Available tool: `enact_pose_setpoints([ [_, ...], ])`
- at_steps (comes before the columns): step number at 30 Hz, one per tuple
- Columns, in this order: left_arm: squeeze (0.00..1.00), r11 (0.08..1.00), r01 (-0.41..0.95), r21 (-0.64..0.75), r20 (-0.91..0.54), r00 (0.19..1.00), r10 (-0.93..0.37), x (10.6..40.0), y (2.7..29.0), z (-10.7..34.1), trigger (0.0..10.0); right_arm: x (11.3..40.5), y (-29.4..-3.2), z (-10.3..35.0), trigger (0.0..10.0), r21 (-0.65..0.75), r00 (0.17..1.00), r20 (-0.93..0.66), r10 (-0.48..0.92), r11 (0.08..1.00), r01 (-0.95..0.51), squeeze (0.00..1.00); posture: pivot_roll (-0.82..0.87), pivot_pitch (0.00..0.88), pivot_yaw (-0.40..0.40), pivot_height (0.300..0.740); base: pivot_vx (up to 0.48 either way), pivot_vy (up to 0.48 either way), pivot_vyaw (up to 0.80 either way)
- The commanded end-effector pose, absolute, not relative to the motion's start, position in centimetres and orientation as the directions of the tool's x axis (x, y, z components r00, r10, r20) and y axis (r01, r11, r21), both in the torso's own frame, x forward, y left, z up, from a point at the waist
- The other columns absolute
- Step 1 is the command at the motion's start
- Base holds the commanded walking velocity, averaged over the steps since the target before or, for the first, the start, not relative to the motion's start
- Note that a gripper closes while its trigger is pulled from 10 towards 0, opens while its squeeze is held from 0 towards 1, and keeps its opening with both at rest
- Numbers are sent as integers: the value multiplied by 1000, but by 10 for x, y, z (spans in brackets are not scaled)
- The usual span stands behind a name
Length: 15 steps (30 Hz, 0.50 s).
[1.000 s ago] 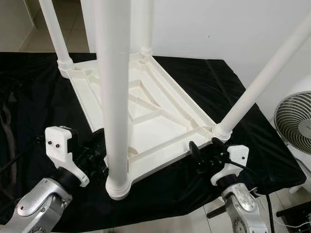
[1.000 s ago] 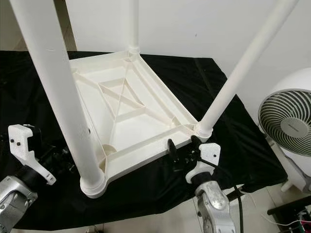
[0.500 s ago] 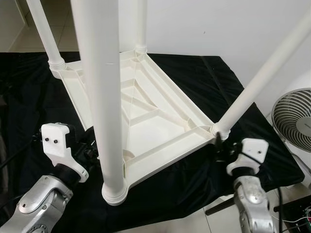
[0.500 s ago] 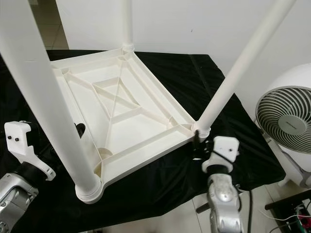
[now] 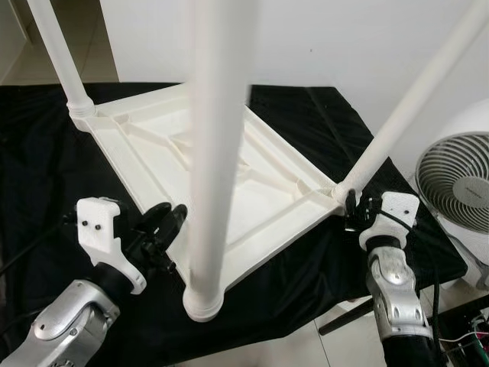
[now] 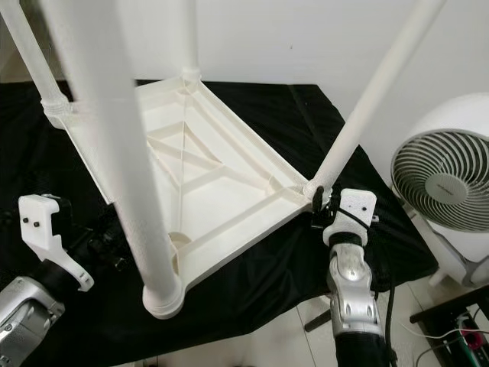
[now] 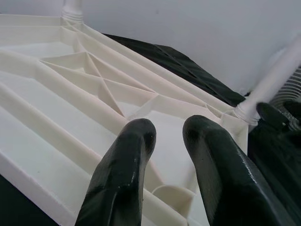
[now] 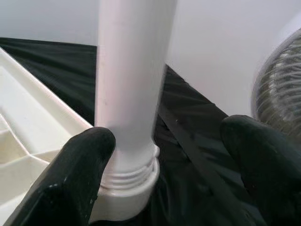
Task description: Building children table
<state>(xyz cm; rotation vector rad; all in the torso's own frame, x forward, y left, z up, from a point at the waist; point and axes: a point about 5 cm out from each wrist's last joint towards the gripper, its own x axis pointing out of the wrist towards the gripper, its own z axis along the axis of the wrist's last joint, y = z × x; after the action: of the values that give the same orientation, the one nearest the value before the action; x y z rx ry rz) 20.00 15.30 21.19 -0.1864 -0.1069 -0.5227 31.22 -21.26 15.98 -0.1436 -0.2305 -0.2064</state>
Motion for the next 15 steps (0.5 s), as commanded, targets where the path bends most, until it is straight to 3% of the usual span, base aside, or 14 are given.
enact_pose_setpoints([
  [1,0,815,563,-133,142,825,-547,196,147,212,10000,314,-216,160,10000,-112,952,246,-183,970,215,0,127,164,-83,740,0,0,0],
  [15,0,762,634,-132,152,773,-616,197,134,215,10000,343,-220,166,10000,-92,964,225,-144,981,168,0,114,181,-93,740,0,0,0],
])
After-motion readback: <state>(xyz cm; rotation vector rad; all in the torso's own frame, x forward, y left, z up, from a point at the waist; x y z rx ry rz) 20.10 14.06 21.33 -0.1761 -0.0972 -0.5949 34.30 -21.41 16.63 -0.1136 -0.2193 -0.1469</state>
